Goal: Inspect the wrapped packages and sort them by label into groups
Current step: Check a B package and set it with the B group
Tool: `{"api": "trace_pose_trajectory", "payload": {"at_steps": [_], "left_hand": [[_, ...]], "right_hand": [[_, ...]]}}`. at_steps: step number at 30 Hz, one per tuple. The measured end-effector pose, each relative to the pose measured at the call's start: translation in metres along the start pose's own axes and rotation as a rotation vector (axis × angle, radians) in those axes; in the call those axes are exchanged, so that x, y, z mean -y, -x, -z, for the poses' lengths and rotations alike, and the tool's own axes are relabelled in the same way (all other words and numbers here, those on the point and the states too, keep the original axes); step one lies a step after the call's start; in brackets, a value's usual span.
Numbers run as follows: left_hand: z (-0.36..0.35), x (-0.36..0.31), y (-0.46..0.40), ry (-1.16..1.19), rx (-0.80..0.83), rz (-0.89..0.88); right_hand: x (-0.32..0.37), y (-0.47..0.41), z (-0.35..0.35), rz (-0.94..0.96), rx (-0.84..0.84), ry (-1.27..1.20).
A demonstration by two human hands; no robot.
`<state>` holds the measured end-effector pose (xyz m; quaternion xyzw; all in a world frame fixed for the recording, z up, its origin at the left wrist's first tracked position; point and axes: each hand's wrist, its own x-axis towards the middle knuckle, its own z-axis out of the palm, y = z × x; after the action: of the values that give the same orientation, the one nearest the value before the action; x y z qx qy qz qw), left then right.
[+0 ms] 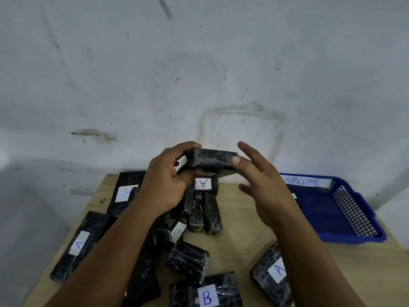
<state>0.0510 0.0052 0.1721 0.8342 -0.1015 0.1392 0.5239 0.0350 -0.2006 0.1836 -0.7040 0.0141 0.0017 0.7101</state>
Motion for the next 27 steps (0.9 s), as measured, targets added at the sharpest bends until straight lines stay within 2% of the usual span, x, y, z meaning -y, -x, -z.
{"api": "trace_pose_trajectory", "payload": {"at_steps": [2, 4, 7, 10, 12, 15, 19, 22, 24, 27], "left_hand": [[-0.001, 0.002, 0.003, -0.014, -0.008, -0.052], [-0.002, -0.001, 0.006, 0.028, 0.005, -0.104], [-0.005, -0.002, 0.009, 0.005, 0.041, -0.122], [-0.008, -0.006, 0.012, 0.063, 0.139, 0.01], [-0.01, -0.009, 0.012, 0.143, 0.063, 0.091], [-0.012, -0.009, 0.014, 0.146, -0.04, 0.073], [-0.015, -0.003, 0.018, 0.197, -0.026, 0.02], [-0.017, 0.001, 0.019, 0.245, 0.006, -0.011], [-0.018, 0.0, 0.019, 0.275, 0.046, 0.039], [-0.019, -0.004, 0.016, 0.253, 0.011, 0.268]], "right_hand": [[0.002, 0.002, 0.0, -0.113, -0.007, -0.022], [-0.001, 0.002, -0.003, -0.147, -0.01, -0.088], [-0.008, 0.002, -0.007, -0.065, -0.085, -0.192], [-0.014, 0.004, -0.009, 0.057, -0.149, -0.151], [-0.018, 0.007, -0.01, 0.107, -0.14, -0.098], [-0.019, 0.012, -0.013, 0.151, -0.131, -0.069], [-0.013, 0.01, -0.012, -0.017, -0.157, -0.177], [-0.011, 0.006, -0.006, -0.136, -0.115, -0.233], [-0.013, 0.005, -0.004, -0.154, -0.107, -0.282], [-0.019, 0.005, -0.005, -0.121, -0.085, -0.285]]}}
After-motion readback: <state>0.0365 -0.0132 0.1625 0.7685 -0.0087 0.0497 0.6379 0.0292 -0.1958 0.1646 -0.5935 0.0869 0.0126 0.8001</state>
